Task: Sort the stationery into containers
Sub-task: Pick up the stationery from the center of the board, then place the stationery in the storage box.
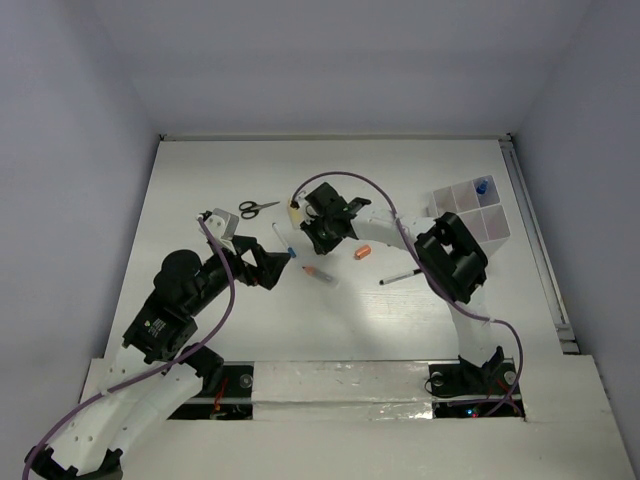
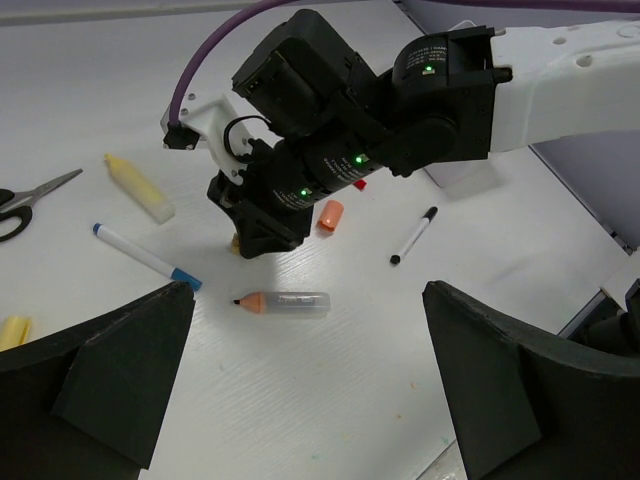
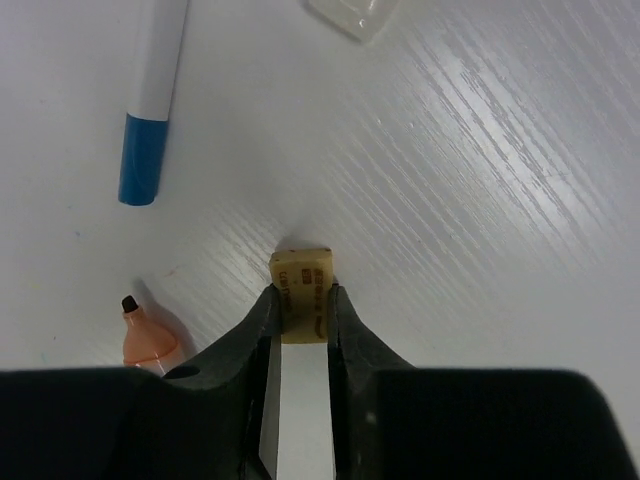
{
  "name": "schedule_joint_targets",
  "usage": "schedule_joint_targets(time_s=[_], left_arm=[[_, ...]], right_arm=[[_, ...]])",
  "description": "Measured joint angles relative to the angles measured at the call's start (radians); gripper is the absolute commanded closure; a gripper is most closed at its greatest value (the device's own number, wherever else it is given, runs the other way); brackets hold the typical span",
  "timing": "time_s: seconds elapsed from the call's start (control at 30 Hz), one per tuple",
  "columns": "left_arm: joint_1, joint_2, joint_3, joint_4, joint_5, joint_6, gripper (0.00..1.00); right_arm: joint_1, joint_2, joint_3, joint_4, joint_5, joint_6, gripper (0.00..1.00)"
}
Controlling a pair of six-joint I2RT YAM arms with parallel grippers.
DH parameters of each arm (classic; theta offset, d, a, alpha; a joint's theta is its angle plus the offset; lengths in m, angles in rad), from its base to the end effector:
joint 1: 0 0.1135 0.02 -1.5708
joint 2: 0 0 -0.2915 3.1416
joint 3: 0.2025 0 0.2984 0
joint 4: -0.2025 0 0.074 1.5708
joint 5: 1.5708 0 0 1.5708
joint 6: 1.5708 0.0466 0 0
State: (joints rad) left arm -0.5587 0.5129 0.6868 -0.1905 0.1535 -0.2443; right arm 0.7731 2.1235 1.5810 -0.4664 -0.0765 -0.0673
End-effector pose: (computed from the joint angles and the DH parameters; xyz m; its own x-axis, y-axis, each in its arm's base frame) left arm 0.1349 -0.0927 0.3642 -0.1717 -0.1745 -0.9696 0.6307 0.7366 -0.2443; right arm 0.3687 0.3647 0.1601 -0.5555 -0.6357 -0.5359 -0.7645 0.6439 0.0287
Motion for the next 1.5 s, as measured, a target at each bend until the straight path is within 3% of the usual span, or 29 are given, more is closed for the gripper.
schedule_joint_targets(time_s=[0.23,0.37,0.57,0.7,1.03,1.5], left_arm=[[0.0,0.0,0.0,0.0,0.0,0.0,0.01],[0.0,0.0,0.0,0.0,0.0,0.0,0.01],[0.0,0.0,0.0,0.001,0.0,0.0,0.01],[0.0,0.0,0.0,0.003,0.001,0.0,0.01],[0.001,0.003,0.0,0.006,0.0,0.0,0.01],[0.011,0.063,0.0,0.007,-0.001,0.0,0.01]], right_arm=[[-0.003,-0.011,-0.013,0.014,0.087,0.035,0.87],[-0.035,-0.114,-0.107,0.036,0.192,0.093,0.87],[-0.27,-0.435,-0.277,0.089,0.334,0.194,0.87],[-0.439,-0.556,-0.329,0.111,0.423,0.229,0.86],[-0.559,-0.514,-0.354,0.098,0.49,0.24,0.85],[-0.577,-0.46,-0.352,0.097,0.51,0.241,0.82]])
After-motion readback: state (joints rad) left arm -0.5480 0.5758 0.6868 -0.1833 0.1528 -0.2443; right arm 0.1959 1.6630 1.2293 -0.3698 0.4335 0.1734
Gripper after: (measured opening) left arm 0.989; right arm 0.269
